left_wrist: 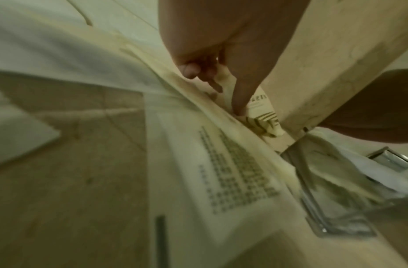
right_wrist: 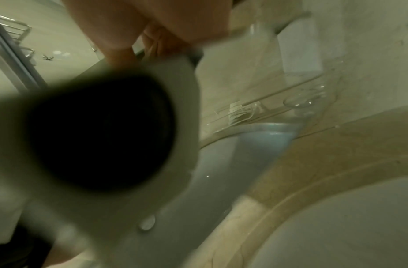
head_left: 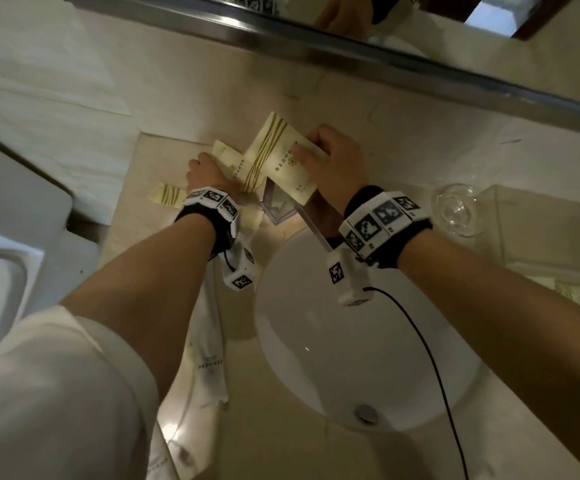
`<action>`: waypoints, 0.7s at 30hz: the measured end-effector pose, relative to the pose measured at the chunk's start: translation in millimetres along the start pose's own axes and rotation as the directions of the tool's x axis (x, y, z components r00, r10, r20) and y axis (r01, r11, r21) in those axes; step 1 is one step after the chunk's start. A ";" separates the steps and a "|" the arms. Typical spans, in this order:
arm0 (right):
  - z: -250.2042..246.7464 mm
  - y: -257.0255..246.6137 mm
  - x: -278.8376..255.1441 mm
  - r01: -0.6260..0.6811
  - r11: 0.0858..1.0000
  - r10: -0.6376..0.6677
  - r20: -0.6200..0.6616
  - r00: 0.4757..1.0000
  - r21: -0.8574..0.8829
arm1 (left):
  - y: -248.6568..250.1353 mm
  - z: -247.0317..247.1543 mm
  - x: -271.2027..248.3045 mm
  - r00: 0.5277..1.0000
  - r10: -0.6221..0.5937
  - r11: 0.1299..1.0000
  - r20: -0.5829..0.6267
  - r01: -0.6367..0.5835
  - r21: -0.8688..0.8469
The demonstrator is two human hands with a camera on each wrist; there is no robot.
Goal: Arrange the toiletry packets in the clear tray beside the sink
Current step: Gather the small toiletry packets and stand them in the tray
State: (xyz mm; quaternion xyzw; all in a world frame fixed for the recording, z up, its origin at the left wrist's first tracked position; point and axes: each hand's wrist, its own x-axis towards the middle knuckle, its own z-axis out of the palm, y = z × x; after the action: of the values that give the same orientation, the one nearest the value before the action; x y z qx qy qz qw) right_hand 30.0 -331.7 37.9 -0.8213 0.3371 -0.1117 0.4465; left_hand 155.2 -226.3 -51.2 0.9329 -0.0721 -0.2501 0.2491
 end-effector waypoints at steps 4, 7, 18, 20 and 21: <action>0.5 1.2 -0.5 -0.008 0.999 0.008 -0.002 1.000 0.046 | 3.7 -4.6 2.2 0.999 0.042 0.993 -0.029 -0.045 -0.111; 0.3 0.9 0.1 -0.031 0.993 0.030 0.009 0.999 0.110 | 4.3 -14.5 -3.8 0.998 0.045 0.977 -0.053 -0.055 -0.207; -22.9 -12.6 -35.1 -0.117 0.951 0.086 0.116 0.989 0.287 | 8.3 -53.5 -63.0 0.973 0.144 0.836 -0.178 -0.216 -0.504; -29.2 -13.9 -40.4 -0.119 0.945 0.091 0.106 0.990 0.303 | 12.0 -57.3 -72.6 0.977 0.155 0.791 -0.146 -0.212 -0.574; -34.5 -13.0 -43.7 -0.123 0.943 0.092 0.114 0.989 0.309 | 16.1 -60.3 -82.2 0.977 0.174 0.769 -0.124 -0.213 -0.603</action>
State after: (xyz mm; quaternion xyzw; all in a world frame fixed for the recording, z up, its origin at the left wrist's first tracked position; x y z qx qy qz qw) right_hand -13.5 -321.0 73.4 -0.7243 0.3368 -0.0990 0.5934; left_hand 114.3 -193.1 37.6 0.7963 -0.0752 -0.2046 0.5643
